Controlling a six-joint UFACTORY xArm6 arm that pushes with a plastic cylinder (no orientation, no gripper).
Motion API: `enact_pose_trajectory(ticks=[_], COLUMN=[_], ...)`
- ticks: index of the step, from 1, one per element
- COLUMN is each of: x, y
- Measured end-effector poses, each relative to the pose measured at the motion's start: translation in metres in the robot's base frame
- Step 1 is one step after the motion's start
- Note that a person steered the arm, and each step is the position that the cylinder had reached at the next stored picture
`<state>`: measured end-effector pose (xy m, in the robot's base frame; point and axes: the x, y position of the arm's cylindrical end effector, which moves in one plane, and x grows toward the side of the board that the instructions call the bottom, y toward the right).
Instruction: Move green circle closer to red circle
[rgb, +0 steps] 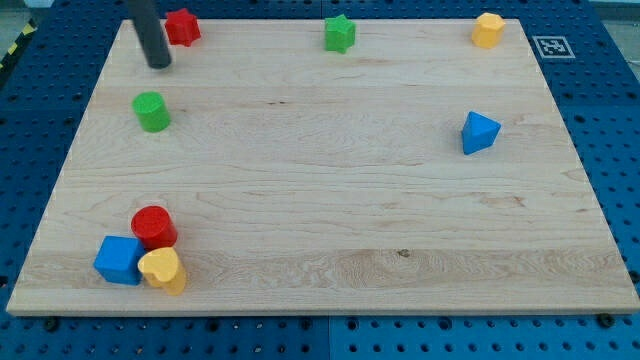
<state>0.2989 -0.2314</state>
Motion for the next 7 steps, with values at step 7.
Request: enact_pose_trajectory(ticks=[7], x=[0.092], y=[0.027])
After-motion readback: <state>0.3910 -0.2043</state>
